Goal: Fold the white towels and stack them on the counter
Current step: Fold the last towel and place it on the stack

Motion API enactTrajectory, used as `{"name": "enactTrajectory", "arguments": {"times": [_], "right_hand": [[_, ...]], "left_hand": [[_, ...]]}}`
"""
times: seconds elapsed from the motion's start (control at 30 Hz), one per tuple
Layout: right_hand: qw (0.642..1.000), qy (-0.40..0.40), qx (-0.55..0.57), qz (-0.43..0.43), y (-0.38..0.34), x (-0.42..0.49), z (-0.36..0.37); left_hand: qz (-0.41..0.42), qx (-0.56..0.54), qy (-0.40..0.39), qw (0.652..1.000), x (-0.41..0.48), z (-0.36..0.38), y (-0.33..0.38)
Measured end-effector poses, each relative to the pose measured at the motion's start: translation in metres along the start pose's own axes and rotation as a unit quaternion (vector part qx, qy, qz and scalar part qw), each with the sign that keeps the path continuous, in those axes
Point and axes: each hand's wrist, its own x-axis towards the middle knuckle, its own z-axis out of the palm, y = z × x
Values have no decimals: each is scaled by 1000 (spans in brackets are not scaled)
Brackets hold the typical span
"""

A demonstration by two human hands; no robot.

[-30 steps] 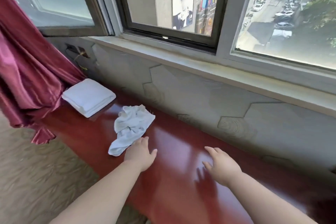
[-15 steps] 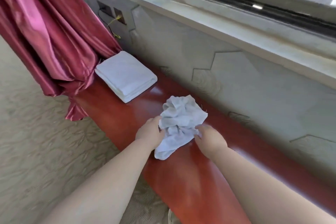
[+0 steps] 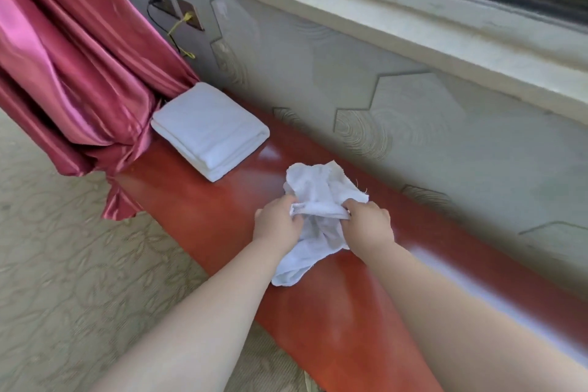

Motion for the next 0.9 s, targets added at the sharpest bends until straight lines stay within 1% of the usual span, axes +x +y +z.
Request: {"name": "enactTrajectory", "arguments": {"times": [0.07, 0.1, 0.2, 0.27, 0.33, 0.43, 0.57, 0.7, 0.77, 0.9], "right_hand": [[999, 33, 30, 7, 12, -16, -20], [997, 47, 55, 10, 19, -23, -31], [981, 70, 178, 36, 42, -41, -74], [971, 61, 227, 50, 57, -52, -104], [962, 45, 262, 57, 71, -65, -132], [953, 26, 297, 51, 95, -91, -165], [951, 15, 306, 38, 126, -143, -193], [958, 10, 280, 51, 161, -200, -206], [957, 33, 277, 78, 181, -227, -207], [946, 94, 276, 140, 219, -270, -208]], "left_hand": [[34, 15, 33, 999, -9, -12, 14], [64, 35, 53, 996, -13, -20, 23], [167, 56, 108, 978, -20, -47, 60], [219, 14, 114, 969, -22, -62, 88], [242, -51, 106, 963, -27, -76, 117], [254, -124, 104, 953, -37, -88, 153], [260, -196, 135, 936, -53, -94, 197], [273, -201, 155, 928, -78, -101, 235], [259, -204, 161, 930, -91, -104, 248], [238, -174, 158, 943, -111, -106, 260]]}}
